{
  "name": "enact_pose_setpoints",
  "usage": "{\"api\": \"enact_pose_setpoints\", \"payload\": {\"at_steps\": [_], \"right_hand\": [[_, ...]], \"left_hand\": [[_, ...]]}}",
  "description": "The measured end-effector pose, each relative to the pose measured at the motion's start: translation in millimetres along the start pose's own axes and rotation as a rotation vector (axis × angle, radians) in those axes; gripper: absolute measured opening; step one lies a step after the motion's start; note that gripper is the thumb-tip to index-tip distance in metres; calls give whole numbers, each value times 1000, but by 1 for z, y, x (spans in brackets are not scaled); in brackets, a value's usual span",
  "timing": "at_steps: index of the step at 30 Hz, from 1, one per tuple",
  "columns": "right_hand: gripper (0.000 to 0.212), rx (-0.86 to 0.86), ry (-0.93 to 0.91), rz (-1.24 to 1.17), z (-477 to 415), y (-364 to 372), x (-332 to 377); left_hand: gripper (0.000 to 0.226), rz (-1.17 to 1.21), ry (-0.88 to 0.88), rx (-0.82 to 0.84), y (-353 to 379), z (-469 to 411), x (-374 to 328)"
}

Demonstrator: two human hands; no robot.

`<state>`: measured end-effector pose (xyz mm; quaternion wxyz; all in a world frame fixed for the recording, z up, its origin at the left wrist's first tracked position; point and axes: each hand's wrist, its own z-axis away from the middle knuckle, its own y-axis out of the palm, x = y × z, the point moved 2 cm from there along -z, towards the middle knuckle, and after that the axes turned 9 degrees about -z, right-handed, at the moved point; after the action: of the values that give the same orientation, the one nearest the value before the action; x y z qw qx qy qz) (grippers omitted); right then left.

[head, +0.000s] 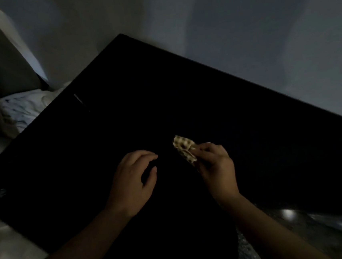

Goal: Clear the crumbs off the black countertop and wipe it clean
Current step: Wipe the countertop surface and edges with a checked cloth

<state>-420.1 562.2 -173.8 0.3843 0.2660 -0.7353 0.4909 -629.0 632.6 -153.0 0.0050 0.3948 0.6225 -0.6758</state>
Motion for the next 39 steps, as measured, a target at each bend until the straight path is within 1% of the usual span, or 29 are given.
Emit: {"api": "enact_pose_setpoints", "payload": {"at_steps": [2, 4, 5, 7, 9, 11, 15, 17, 18, 21, 22, 24, 27, 31, 34, 37, 39], "right_hand": [[28, -67, -5, 56, 0, -6, 1], [25, -183, 86, 102, -5, -11, -2], [26, -199, 144, 102, -5, -9, -1], [26, -159, 176, 94, 3, 0, 5], [26, -116, 138, 86, 17, 12, 15], [30, -75, 110, 69, 36, 21, 27], [37, -11, 127, -31, 67, 30, 43], [38, -27, 137, -73, 68, 28, 46], [37, -63, 139, -67, 66, 27, 46], [32, -169, 193, 11, 67, 31, 47], [32, -165, 203, 26, 72, 36, 50], [35, -130, 167, 62, 90, 48, 59], [38, -71, 106, 68, 124, 64, 75], [38, 24, 96, 7, 156, 79, 94], [38, -40, 138, -62, 152, 73, 94], [35, -149, 199, 43, 149, 69, 92], [37, -152, 195, 83, 161, 77, 98]], "left_hand": [[37, -7, -7, 15, -5, 21, 6], [39, -25, -14, -1, -8, 38, 12], [41, -45, -15, -8, -10, 46, 15], [42, -110, -15, -10, -14, 59, 20], [44, -161, -22, 3, -18, 72, 26], [45, -164, -44, 16, -23, 82, 31], [40, -168, -68, -73, -33, 95, 38], [38, -181, -55, -115, -35, 102, 41], [38, -189, -44, -129, -36, 105, 43], [37, -234, -26, -150, -40, 114, 50], [36, -245, -30, -156, -41, 116, 52], [35, -253, -49, -164, -43, 121, 57], [38, -266, -89, -110, -42, 128, 60], [41, -290, -83, -43, -41, 134, 63], [42, -294, -47, -10, -44, 134, 67], [43, -293, -19, 15, -47, 134, 70], [44, -300, 0, 26, -48, 136, 70]]}}
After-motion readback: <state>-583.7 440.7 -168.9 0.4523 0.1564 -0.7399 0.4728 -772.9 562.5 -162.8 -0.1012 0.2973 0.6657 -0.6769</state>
